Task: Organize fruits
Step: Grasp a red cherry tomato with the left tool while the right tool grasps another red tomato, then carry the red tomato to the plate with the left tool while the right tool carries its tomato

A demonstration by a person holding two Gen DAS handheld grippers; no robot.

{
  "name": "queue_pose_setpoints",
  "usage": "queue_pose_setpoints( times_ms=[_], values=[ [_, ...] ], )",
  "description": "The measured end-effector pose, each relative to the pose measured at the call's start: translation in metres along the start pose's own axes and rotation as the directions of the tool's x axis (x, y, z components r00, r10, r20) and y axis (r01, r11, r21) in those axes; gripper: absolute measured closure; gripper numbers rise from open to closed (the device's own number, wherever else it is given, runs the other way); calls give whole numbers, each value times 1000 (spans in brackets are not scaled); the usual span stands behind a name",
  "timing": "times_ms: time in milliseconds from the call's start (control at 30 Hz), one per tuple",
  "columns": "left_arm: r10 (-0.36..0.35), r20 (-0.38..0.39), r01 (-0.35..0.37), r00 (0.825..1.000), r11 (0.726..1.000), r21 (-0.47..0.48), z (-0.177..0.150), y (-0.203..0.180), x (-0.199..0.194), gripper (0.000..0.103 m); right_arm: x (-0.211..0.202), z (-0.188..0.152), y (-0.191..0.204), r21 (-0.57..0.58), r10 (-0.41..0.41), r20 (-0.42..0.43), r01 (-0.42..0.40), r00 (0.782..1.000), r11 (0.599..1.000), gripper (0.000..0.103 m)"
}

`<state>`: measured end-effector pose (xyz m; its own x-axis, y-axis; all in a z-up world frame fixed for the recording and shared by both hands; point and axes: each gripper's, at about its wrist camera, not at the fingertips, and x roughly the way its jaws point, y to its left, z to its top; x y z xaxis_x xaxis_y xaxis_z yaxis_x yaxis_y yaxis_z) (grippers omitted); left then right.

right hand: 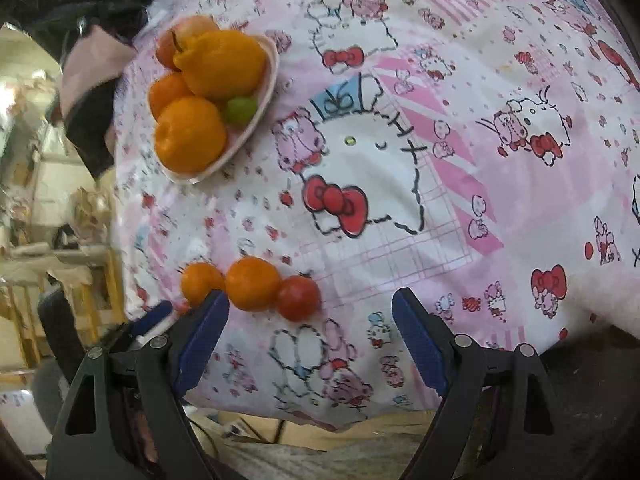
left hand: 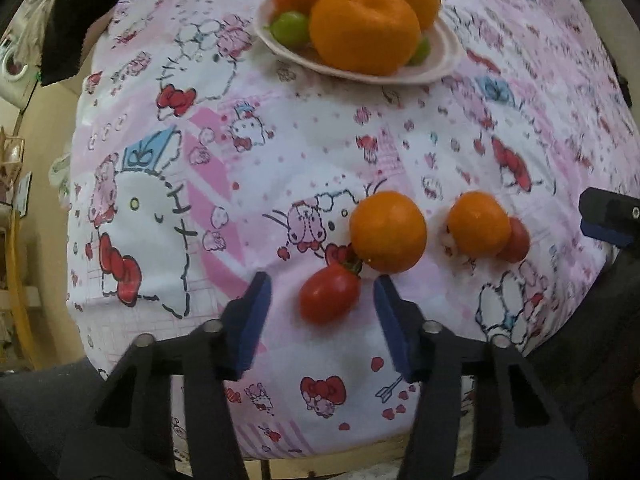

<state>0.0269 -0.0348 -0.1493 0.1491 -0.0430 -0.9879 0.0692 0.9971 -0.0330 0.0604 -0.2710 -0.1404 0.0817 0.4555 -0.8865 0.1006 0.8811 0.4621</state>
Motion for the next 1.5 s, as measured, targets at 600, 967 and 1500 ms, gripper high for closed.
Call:
queue_pose_setpoints(
  times_ms=[600, 967, 1500],
  values=[
    [40, -17, -39, 999, 997, 63, 1, -15, 14, 75, 58, -13, 63, -456, -268, -33, 224, 963, 861, 57],
    [36, 37, -36, 999, 999, -7, 1, 0, -3, 75, 33, -12, 53, -424, -216, 3, 196, 976, 884, 68],
    [59, 248, -21, 967, 988, -153, 9, 33, -64, 75, -56, 5, 42, -244, 124, 257, -60, 958, 968, 68]
  ],
)
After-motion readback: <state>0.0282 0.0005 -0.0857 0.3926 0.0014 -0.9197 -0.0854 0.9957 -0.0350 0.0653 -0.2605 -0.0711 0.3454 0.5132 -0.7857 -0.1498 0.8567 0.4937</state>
